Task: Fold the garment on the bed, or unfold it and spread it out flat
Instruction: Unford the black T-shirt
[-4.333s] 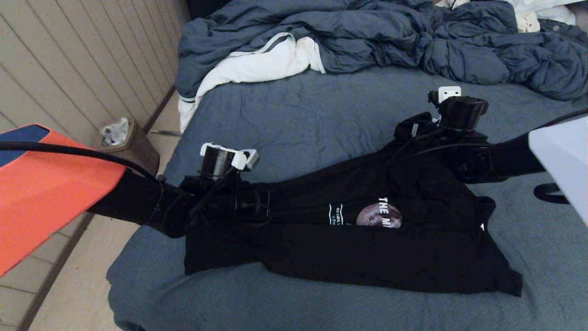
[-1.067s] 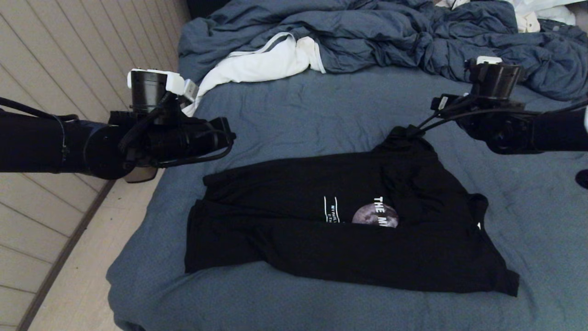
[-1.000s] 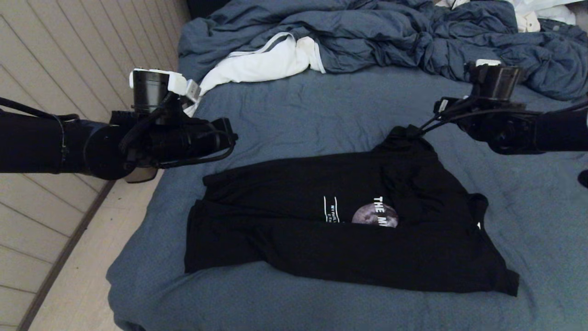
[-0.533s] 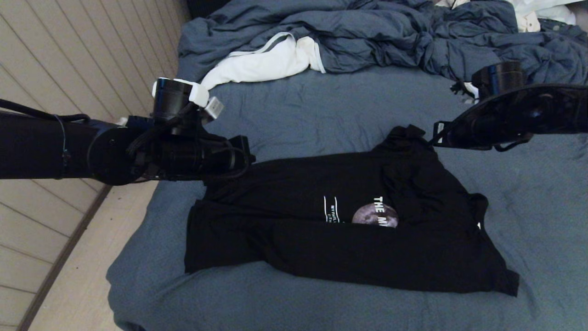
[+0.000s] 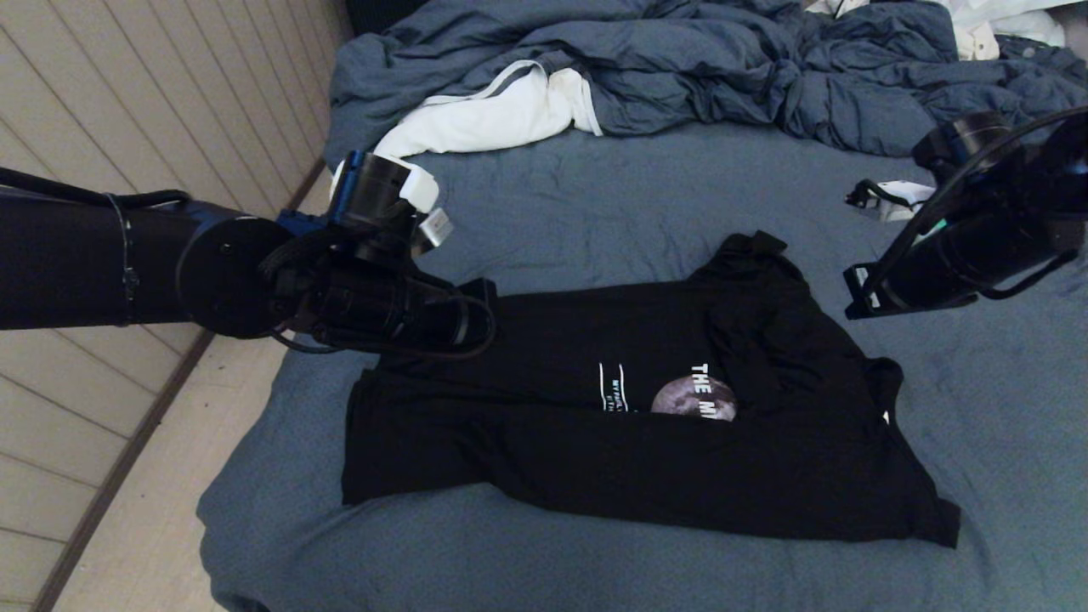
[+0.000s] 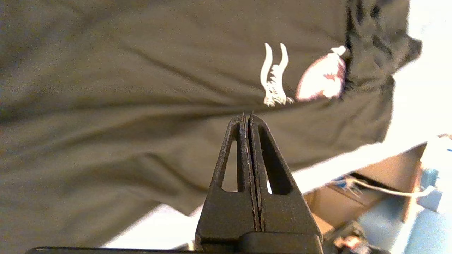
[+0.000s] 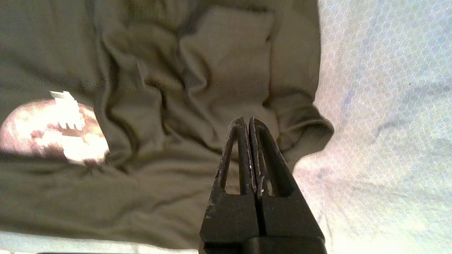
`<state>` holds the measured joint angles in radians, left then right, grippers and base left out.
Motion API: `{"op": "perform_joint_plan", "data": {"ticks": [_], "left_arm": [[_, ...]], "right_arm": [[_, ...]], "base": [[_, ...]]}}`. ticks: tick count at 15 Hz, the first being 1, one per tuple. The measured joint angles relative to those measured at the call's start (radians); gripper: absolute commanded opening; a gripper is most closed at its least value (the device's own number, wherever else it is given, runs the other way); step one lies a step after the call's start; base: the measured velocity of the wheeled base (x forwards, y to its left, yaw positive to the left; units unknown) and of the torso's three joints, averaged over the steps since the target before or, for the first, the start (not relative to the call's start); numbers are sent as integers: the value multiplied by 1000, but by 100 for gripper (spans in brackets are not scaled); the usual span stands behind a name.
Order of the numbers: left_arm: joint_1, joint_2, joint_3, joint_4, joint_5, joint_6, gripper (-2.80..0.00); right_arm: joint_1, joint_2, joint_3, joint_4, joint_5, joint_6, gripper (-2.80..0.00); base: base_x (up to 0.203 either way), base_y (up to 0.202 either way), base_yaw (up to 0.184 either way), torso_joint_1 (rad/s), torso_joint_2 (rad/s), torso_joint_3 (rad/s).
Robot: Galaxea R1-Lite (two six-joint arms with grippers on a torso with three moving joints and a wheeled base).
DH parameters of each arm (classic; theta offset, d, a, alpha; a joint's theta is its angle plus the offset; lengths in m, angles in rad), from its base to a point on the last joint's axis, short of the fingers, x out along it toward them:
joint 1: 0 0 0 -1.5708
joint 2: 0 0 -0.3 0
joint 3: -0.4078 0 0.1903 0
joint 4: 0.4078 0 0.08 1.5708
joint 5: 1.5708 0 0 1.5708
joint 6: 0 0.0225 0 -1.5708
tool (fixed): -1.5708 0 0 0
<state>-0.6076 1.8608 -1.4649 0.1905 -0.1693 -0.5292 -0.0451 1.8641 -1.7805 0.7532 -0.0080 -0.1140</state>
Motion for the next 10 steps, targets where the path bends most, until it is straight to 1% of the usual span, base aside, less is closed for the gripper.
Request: {"op": "perform_joint_plan", "data": {"ticks": [3, 6, 8, 9, 10], "left_arm": [[-37, 7, -7, 27, 4, -19, -280], [-73, 34, -34, 106, 17, -28, -280], [-84, 57, -43, 116, 22, -32, -280], [-89, 68, -45, 116, 30, -32, -280], [-93, 79, -45, 113, 41, -32, -280]], "right_arm": [[0, -22, 38, 3, -2, -38, -280], [3, -45, 111, -2, -2, -146, -280], [0, -50, 134, -3, -2, -162, -280], [0, -50, 140, -4, -4, -165, 0], [-1, -47, 145, -5, -8, -168, 0]], "base": [[0, 0, 0, 0, 0, 0], [0, 0, 0, 0, 0, 0], [0, 0, 0, 0, 0, 0], [0, 0, 0, 0, 0, 0], [0, 0, 0, 0, 0, 0]]}}
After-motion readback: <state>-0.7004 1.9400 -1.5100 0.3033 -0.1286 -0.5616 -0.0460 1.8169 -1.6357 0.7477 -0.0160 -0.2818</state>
